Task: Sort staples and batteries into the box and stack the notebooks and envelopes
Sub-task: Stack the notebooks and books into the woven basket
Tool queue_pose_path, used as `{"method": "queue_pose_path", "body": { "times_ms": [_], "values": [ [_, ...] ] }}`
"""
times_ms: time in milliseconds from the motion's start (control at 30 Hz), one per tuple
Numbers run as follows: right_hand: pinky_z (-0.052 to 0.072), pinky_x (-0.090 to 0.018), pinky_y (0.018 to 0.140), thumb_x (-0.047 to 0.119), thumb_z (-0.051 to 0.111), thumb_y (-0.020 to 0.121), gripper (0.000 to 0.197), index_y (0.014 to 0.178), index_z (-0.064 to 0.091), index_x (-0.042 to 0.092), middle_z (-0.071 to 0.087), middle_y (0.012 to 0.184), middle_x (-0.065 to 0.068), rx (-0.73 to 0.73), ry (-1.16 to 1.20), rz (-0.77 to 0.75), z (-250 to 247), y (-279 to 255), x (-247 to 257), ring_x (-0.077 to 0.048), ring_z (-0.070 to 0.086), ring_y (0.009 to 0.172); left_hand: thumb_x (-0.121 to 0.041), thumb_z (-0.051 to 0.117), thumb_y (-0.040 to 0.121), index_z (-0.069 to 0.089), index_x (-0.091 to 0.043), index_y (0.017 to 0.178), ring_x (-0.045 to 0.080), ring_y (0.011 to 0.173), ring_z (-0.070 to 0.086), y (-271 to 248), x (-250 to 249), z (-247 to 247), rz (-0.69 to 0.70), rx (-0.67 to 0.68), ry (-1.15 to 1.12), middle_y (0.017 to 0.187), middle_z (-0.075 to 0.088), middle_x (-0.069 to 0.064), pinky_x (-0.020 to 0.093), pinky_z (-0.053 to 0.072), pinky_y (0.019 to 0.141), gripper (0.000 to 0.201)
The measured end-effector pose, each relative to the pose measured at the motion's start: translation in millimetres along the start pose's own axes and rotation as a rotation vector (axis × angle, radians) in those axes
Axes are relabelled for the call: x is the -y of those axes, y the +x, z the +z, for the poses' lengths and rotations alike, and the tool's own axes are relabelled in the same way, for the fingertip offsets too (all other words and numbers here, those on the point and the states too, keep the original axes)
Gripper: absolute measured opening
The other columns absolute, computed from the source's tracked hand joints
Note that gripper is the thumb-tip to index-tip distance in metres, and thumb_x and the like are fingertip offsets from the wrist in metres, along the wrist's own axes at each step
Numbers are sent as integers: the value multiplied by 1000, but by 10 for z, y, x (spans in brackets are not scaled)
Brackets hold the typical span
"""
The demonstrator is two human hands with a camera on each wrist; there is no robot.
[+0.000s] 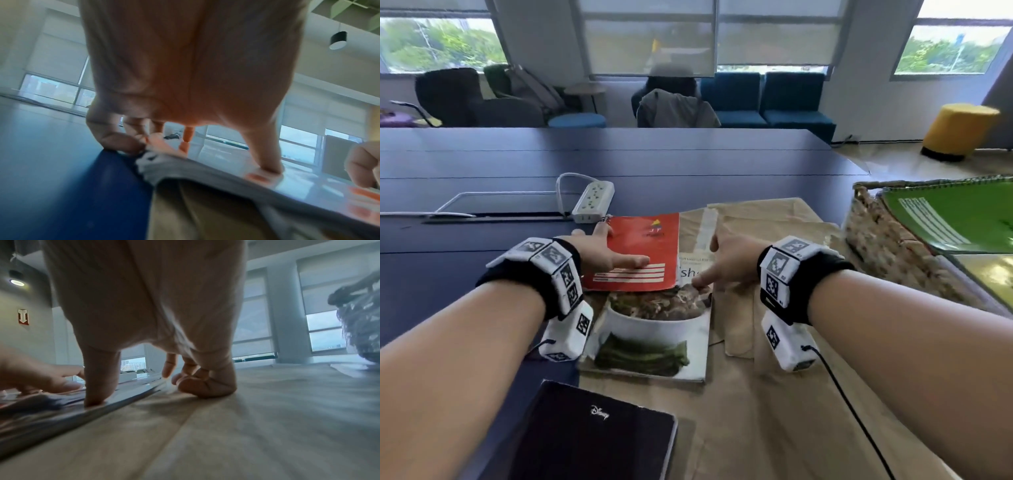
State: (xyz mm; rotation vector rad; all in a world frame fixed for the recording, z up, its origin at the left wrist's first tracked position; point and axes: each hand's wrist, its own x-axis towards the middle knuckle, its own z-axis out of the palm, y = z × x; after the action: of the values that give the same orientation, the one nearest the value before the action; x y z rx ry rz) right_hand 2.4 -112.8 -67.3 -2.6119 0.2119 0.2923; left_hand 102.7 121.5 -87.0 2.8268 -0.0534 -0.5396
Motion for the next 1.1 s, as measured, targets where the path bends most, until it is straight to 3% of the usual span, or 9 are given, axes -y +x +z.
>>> {"method": "queue_pose_path", "body": {
  "times_ms": [100, 233, 300, 400, 533, 733, 800, 900, 1100],
  "values": [
    [48, -38, 96, 42, 93, 70, 88, 132, 40, 9, 60, 122, -8, -14, -11, -7, 43, 104, -48, -26, 59, 107, -101, 66, 13, 29, -33, 147, 34, 123, 51, 36, 62, -51, 35, 7, -75, 138, 46, 13, 46, 42, 111, 155],
    [47, -34, 85, 52, 91, 68, 89, 134, 44, 15, 61, 123, -4, 103, -120, 21, -64, 152, 6, -24, 57, 106, -59, 87, 57, 32, -24, 147, 27, 110, 55, -18, 117, -136, 73, 32, -214, 127, 52, 8, 37, 46, 93, 111],
    [46, -35, 83, 53, 88, 72, 87, 136, 48, 10, 63, 125, -7, 142, -201, 2, -134, 155, 68, -26, 58, 105, -56, 88, 54, 31, -28, 147, 29, 110, 57, -30, 114, -159, 60, 50, -234, 129, 52, 8, 42, 50, 96, 113],
    [50, -39, 96, 57, 85, 74, 91, 141, 53, 3, 63, 136, -16, 195, -286, -16, -207, 196, 150, -29, 64, 108, -59, 87, 45, 30, -30, 146, 32, 113, 58, -64, 98, -176, 49, 59, -247, 134, 52, 10, 49, 50, 102, 119],
    [45, -29, 69, 63, 82, 73, 80, 131, 61, 11, 69, 117, -5, 255, -368, -18, -231, 269, 180, -16, 57, 84, -54, 88, 46, 32, -31, 143, 34, 110, 61, -80, 86, -175, 60, 63, -314, 130, 53, 9, 52, 54, 97, 115],
    [39, -31, 67, 70, 81, 69, 81, 111, 70, 2, 60, 84, -3, 303, -445, -22, -226, 376, 226, -20, 49, 74, -45, 90, 46, 35, -32, 137, 37, 102, 68, -49, 101, -197, 53, 108, -392, 123, 57, 11, 57, 59, 89, 107],
    [35, -30, 61, 71, 80, 68, 70, 95, 64, 9, 50, 79, -2, 301, -505, -9, -220, 415, 260, -20, 41, 67, -44, 90, 48, 35, -33, 137, 37, 101, 69, -44, 103, -200, 56, 121, -403, 123, 57, 12, 57, 59, 89, 105],
    [34, -23, 51, 69, 81, 68, 68, 95, 48, 16, 43, 77, 1, 295, -543, -6, -242, 434, 305, -16, 33, 61, -35, 90, 60, 33, -34, 136, 37, 100, 69, -13, 139, -216, 44, 141, -435, 119, 57, 12, 55, 60, 85, 95],
    [45, -30, 70, 64, 87, 63, 82, 117, 66, 7, 74, 100, -5, 297, -489, -42, -299, 452, 260, -19, 57, 78, -5, 73, 91, 26, -27, 151, 42, 100, 65, 108, 248, -190, 58, 87, -589, 119, 53, 19, 59, 57, 82, 79]
  ]
}}
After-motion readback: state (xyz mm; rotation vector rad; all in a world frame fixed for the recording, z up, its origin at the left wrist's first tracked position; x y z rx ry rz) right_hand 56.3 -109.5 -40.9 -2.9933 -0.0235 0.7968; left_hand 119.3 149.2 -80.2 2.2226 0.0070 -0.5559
